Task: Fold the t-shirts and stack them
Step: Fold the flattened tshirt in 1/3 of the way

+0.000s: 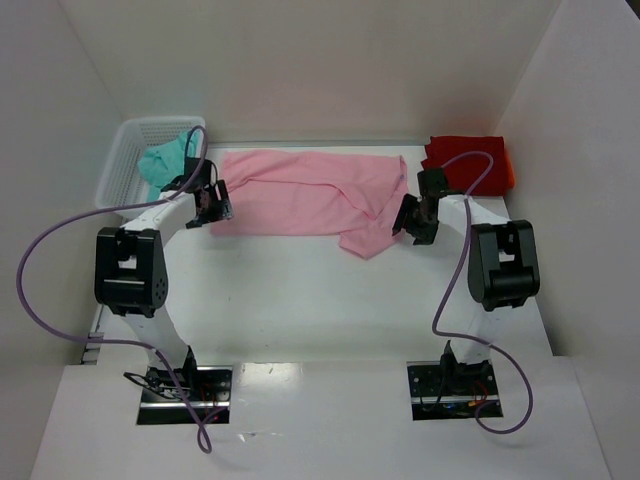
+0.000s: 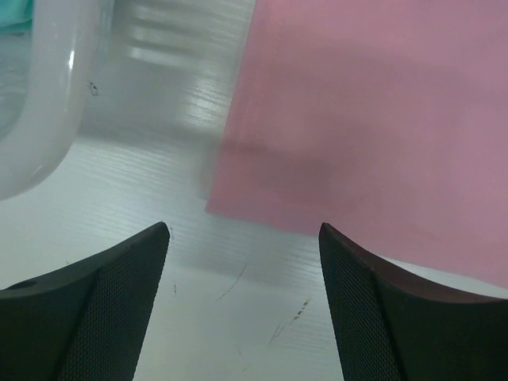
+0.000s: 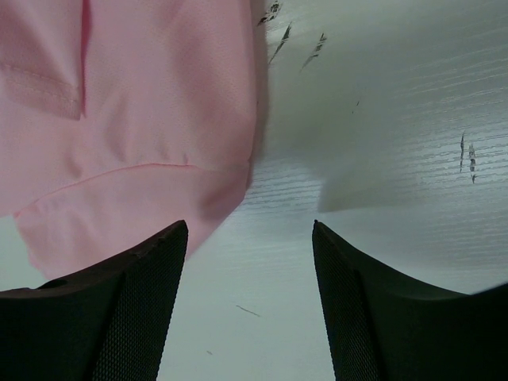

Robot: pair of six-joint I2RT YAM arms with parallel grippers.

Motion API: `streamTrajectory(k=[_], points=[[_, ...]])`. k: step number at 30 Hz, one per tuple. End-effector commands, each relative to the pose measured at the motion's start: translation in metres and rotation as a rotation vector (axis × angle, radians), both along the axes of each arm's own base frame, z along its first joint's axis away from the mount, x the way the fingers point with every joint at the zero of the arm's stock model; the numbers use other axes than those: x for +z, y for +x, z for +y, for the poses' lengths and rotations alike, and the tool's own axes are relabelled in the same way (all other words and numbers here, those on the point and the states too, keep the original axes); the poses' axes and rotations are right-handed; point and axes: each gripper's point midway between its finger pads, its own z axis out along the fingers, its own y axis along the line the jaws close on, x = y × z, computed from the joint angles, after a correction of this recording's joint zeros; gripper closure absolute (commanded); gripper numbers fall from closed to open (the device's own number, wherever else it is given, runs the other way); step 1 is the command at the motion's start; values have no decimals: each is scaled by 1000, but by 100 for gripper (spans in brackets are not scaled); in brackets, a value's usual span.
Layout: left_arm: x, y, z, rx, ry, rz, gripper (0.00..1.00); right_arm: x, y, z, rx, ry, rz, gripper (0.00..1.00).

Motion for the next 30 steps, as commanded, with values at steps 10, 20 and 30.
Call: streamTrajectory(k=[10, 20, 30], points=[[-35, -3, -1, -8, -8, 72, 30, -6, 21, 6, 3, 9, -28, 48], [-39, -4, -4, -27, -20, 83, 35, 3, 38, 7, -25, 18, -77, 63], [-47, -6, -2, -21, -10, 101, 26, 7, 48, 8, -33, 26, -105, 53]])
